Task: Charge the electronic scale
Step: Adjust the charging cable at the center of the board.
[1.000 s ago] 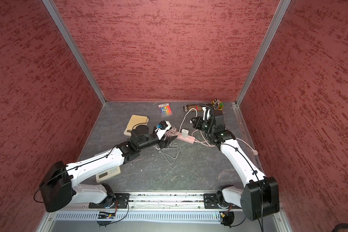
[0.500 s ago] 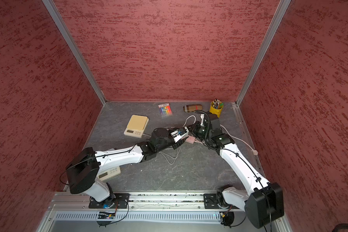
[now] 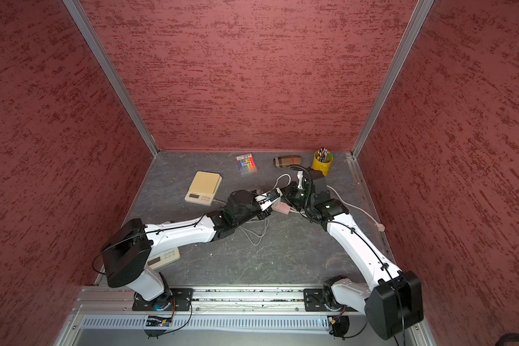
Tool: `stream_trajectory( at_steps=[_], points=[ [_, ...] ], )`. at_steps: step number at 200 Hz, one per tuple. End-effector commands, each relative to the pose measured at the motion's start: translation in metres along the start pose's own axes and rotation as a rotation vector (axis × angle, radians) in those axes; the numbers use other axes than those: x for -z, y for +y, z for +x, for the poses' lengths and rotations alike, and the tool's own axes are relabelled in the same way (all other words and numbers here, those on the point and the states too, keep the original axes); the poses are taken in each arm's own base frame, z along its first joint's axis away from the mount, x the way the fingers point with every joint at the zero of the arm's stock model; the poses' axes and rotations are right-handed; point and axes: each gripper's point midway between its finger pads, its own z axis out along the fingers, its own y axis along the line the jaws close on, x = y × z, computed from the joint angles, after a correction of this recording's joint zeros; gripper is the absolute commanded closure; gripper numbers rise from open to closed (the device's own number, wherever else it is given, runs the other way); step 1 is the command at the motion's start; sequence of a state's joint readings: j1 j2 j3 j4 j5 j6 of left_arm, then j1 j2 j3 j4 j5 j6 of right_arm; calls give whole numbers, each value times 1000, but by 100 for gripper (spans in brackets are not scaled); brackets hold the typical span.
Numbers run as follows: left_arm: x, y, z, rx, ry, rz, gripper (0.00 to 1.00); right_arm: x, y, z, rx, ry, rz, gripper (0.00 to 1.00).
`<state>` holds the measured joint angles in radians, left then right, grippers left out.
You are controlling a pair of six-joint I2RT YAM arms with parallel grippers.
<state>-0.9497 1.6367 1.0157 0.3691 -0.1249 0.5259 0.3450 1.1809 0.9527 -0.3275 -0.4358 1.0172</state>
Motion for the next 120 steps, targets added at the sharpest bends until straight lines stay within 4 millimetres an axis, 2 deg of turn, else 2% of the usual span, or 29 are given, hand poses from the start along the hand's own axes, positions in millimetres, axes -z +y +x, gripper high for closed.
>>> stream_trajectory(
  at_steps=[1, 24, 53, 60, 77, 93, 120],
  points=[
    [-1, -3, -9, 20, -35, 21, 100, 0, 12, -2, 12, -3, -41, 95],
    [8, -1, -11, 120, -55, 84, 100, 2, 23, -3, 48, -12, -94, 60],
    [27, 11, -8, 418, -70, 307, 100, 17, 55, -8, 191, -71, -227, 37],
    [32, 15, -9, 499, -77, 371, 100, 22, 63, -8, 229, -83, -276, 35],
    [46, 27, -11, 646, -106, 475, 100, 27, 70, -5, 281, -112, -361, 34],
    [58, 37, -16, 740, -147, 545, 100, 27, 69, 0, 294, -117, -416, 35],
    [72, 46, -27, 850, -202, 670, 100, 25, 78, 9, 331, -81, -506, 37]
  ],
)
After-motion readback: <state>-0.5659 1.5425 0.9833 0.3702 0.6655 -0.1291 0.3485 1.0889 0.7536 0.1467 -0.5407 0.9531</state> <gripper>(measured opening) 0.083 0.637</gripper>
